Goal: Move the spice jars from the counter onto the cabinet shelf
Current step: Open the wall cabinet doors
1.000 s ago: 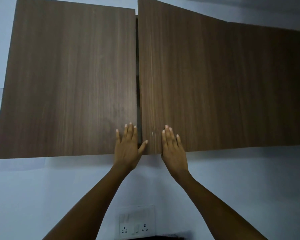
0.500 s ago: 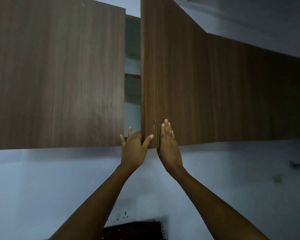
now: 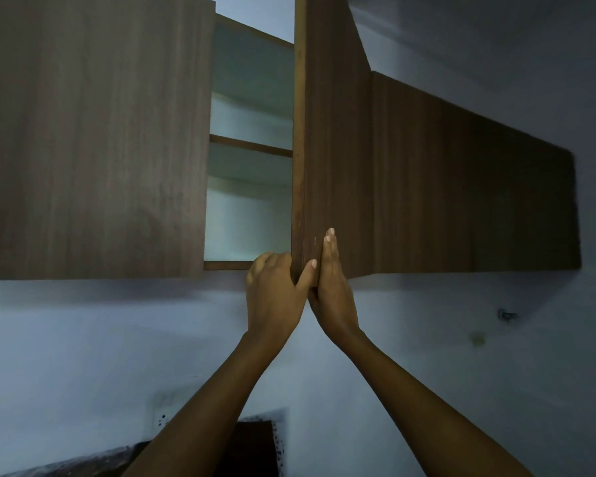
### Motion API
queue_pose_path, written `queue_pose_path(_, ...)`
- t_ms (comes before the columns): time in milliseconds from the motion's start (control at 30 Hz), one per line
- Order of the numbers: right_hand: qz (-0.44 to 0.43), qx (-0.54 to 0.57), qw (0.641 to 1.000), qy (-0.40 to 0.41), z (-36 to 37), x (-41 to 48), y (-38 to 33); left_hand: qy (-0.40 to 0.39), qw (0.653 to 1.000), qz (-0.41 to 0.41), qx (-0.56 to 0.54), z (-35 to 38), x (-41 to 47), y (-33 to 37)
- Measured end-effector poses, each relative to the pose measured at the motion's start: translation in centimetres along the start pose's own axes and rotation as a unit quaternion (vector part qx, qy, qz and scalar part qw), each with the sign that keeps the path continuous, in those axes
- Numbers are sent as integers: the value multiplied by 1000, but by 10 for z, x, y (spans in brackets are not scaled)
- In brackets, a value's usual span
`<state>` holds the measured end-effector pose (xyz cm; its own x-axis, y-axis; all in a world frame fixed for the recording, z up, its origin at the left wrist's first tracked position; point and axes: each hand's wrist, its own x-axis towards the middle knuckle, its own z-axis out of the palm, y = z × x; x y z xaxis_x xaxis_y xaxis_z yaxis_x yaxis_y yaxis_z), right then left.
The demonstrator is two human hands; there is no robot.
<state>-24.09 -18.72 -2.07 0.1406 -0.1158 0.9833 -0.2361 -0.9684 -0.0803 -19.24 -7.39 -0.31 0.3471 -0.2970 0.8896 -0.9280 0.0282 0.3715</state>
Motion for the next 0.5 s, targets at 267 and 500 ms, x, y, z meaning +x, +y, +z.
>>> queue_pose_path(267, -7, 59, 998, -10, -38, -6, 21, 35, 999, 33, 11, 14, -18, 41)
queue_pose_path(500, -6, 106, 994, -3, -67, -11, 38, 73, 993, 76, 60, 27, -30, 75)
